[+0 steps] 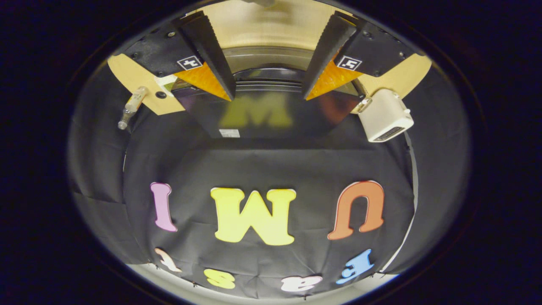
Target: Open the toaster oven, put the food inside, and close the toaster oven door.
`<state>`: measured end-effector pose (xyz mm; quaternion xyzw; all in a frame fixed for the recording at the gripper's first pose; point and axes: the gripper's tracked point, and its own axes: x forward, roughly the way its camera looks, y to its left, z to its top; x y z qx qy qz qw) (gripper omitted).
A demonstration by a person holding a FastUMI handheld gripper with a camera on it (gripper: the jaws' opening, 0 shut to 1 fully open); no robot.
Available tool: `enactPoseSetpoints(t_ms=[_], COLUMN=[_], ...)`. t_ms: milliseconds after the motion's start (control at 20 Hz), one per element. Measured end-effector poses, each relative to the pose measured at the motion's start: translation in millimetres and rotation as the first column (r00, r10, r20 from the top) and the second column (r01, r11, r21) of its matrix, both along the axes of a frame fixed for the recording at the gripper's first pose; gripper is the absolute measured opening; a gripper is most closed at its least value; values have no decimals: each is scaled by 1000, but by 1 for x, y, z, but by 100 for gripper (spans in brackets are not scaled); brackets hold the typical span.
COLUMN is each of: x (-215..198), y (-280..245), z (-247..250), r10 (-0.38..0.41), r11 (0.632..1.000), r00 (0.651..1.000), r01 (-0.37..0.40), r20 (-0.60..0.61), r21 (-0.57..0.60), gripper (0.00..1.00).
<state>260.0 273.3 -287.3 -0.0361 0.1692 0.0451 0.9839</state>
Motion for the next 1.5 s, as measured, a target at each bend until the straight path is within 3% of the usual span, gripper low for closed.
enactPoseSetpoints(t_ms=[350,500,1000,1500], x=[6,1,-64,-128], y=[0,0,-5,-16], z=[-10,-12,-37,-94], r10=[-46,-48,-25,-17], r11=[997,999,999,999], r00=[998,999,997,978], r01=[48,48,23,7], r20=[30,3,-73,-207], r21=[-59,-27,-31,-50], gripper=[100,100,100,100])
